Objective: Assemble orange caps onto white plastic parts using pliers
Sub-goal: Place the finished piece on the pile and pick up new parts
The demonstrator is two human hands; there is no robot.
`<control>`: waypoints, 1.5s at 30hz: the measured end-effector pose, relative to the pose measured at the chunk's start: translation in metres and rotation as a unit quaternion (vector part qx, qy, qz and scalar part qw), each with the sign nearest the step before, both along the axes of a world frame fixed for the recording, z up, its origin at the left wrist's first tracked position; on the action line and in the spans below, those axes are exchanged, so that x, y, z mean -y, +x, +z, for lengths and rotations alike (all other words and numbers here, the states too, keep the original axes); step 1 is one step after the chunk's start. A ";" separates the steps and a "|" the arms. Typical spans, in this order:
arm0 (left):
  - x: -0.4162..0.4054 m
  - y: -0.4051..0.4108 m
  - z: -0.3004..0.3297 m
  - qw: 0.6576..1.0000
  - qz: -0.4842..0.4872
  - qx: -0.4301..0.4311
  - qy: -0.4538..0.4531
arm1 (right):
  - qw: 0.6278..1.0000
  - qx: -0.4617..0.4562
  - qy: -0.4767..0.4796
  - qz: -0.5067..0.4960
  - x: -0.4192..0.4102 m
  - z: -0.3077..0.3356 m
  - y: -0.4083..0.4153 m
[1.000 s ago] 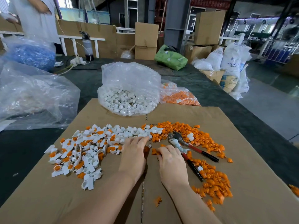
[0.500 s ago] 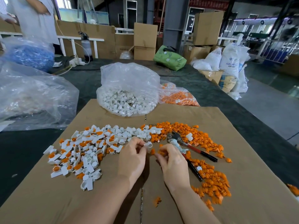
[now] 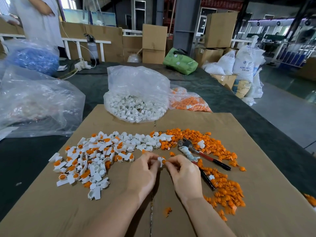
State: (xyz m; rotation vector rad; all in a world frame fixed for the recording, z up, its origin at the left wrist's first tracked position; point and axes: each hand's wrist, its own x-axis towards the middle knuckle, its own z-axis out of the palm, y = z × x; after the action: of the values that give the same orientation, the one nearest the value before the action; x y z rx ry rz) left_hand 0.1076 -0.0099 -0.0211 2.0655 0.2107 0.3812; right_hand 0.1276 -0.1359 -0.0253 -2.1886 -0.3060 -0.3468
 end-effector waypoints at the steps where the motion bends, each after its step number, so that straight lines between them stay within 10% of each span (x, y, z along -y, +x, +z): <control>1: 0.000 -0.001 0.000 1.000 -0.002 -0.001 -0.002 | 1.000 0.002 -0.005 -0.006 0.000 0.000 0.000; 45: -0.002 -0.003 0.001 0.992 -0.026 -0.001 -0.125 | 0.992 0.084 -0.023 0.090 -0.001 0.010 -0.006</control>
State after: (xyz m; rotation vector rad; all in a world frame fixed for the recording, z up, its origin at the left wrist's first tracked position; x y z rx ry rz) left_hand 0.1043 -0.0079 -0.0202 1.8211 0.1951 0.3040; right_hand 0.1219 -0.1345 -0.0151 -2.1615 -0.6062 -0.4278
